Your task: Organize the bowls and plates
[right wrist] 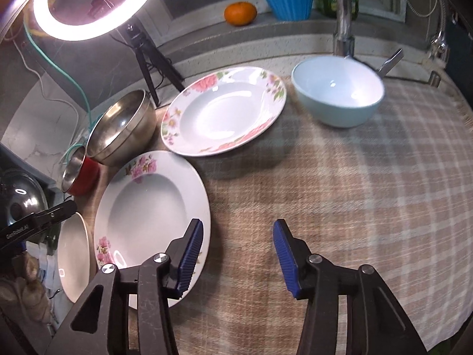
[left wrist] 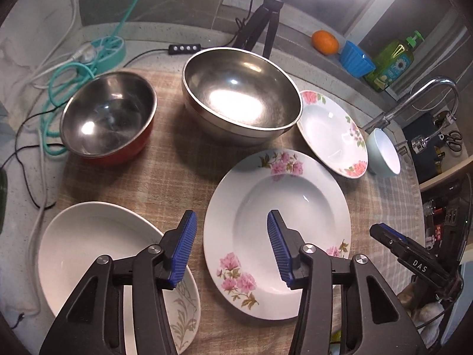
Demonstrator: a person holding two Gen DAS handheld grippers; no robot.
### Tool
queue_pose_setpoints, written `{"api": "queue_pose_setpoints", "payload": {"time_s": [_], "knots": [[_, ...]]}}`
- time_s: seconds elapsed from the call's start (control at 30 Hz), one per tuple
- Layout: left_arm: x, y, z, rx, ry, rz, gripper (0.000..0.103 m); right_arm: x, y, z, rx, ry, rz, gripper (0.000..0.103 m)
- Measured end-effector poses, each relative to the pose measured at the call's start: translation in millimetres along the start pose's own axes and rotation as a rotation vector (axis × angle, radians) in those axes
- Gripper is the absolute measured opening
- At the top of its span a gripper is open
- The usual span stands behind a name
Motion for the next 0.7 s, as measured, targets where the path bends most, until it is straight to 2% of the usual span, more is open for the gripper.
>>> {"api": "queue_pose_setpoints", "payload": {"time_s": [0.13, 0.37, 0.7], "knots": [[-9.7, 2.0, 2.5, 0.015, -0.023, 0.037, 0.044, -12.8, -0.1, 0.9, -0.025, 0.039, 0.046, 0.040], [-19.8, 3.7, 5.5, 0.027, -0.035, 0.073, 0.034, -27.2, 1.6, 2.1, -0.057, 0.087, 0.100, 0.033], [-28.8, 6.3, 8.6, 0.029, -0.036, 0.104, 0.033, -37.9, -0.5, 3.9, -0.081, 0.120, 0.141, 0.028]]}}
Point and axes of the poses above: each gripper's, at about its wrist camera, not at the fingertips, and x roughly against the way its jaws point, z to its left, y to its top, the point moved 5 cm from there along -x, roughly the way its jaws point, and after that the axes turned 1 degree about -z, right-handed, at the moved point
